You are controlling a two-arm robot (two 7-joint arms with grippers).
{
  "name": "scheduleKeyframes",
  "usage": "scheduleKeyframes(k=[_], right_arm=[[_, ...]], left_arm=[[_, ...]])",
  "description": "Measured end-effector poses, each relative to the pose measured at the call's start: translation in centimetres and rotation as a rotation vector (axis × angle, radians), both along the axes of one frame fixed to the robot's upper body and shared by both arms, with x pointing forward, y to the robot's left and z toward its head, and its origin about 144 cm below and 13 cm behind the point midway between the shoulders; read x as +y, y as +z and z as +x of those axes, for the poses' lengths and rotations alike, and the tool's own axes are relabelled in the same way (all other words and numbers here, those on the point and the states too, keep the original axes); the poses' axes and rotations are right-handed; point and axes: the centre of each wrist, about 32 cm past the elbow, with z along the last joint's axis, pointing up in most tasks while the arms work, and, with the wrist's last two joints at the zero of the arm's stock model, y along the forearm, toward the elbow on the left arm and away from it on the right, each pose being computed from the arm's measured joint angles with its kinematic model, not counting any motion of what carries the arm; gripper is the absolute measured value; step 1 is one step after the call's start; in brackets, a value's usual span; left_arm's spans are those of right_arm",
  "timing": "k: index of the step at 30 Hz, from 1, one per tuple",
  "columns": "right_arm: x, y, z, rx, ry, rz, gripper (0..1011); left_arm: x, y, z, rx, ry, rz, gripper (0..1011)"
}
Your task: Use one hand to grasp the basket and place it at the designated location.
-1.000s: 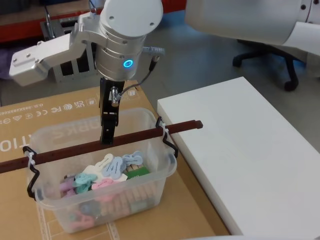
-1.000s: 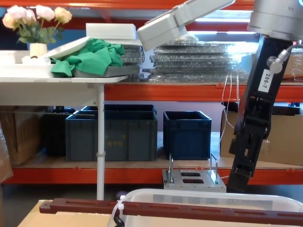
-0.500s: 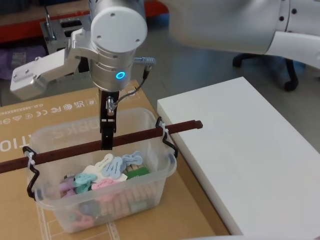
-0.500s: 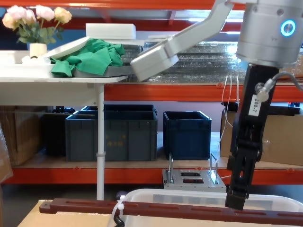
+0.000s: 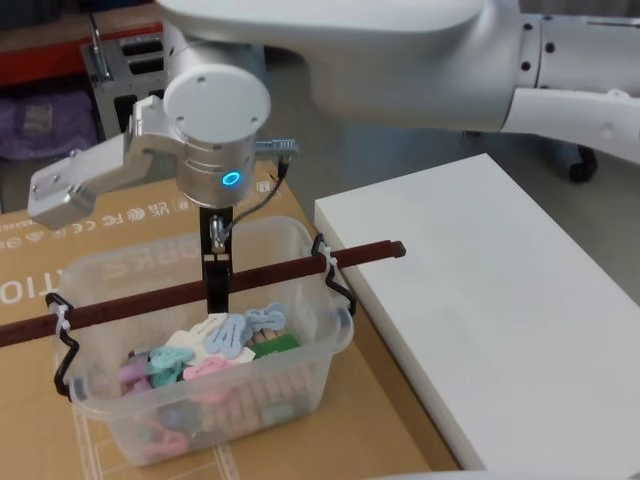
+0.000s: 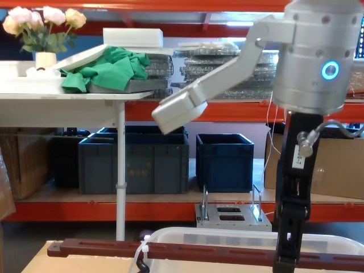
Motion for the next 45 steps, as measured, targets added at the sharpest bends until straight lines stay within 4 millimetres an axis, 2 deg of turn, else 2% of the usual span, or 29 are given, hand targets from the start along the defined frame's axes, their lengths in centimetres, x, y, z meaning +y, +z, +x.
scheduleKeyframes(k=[18, 23, 33, 41, 45], right_arm=[[0.6, -1.3, 0.4, 0.01, 0.018, -0.019, 1001], [1.5, -3.2, 0.2, 0.029, 0.035, -0.058, 1001], [2.0, -5.0, 0.5, 0.056, 0.021, -0.08, 1001], [2.3, -5.5, 0.8, 0.068, 0.007, -0.089, 1001], [2.3, -5.6, 0.8, 0.07, 0.001, -0.093, 912]], left_arm=[[0.0, 0.0, 0.0, 0.0, 0.0, 0.0, 0], [0.0, 0.0, 0.0, 0.0, 0.0, 0.0, 0], [0.0, 0.0, 0.0, 0.0, 0.0, 0.0, 0], [0.0, 0.0, 0.0, 0.0, 0.0, 0.0, 0], [0.0, 0.0, 0.0, 0.0, 0.0, 0.0, 0]])
